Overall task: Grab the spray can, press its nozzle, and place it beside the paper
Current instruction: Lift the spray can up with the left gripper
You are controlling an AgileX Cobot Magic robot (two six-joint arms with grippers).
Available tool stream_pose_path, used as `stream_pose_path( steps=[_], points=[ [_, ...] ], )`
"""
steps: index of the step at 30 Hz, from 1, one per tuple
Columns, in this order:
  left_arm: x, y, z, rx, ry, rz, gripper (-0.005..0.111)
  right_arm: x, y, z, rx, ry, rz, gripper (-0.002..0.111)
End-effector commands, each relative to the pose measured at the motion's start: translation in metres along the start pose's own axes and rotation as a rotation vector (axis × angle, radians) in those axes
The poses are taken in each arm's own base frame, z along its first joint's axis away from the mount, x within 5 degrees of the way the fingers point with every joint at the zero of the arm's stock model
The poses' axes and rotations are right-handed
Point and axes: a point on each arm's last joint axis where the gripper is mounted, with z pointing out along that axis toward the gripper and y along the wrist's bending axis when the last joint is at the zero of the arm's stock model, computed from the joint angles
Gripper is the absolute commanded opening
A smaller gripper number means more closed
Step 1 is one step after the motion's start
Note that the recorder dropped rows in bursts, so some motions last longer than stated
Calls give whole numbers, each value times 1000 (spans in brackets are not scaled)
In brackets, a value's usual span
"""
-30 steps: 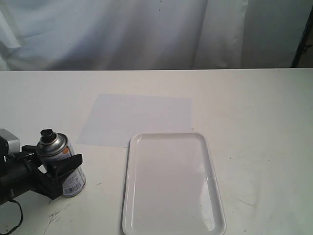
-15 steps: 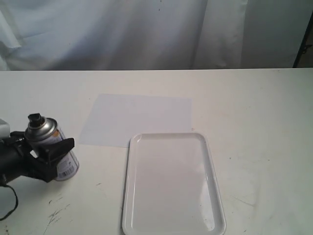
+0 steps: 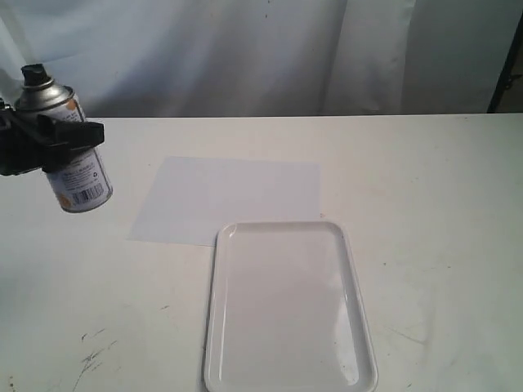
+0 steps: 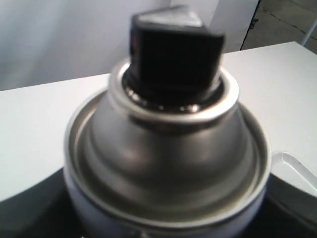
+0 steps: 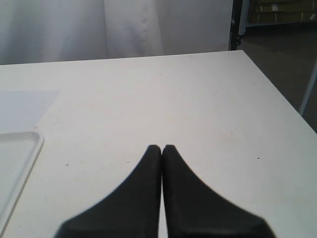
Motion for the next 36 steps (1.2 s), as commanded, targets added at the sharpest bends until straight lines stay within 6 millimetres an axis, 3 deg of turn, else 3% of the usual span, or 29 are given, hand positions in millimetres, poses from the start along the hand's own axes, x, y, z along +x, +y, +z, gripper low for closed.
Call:
stream_pose_path(
  steps=[1,8,15,20,36],
  points=[
    [-7,4,-1,-80,18,30,0,0,-1,0,8,-5,-4,0],
    [-1,-2,14,-283,137,244,0,0,-1,0,8,-5,-4,0],
    [-2,-32,50,-267,205,435,0,0,-1,0,8,-5,-4,0],
    [-2,-35,67,-295,232,480,0,0,-1,0,8,-5,-4,0],
    [-7,-38,72,-253,212,476,0,0,-1,0,8,-5,-4,0]
  ],
)
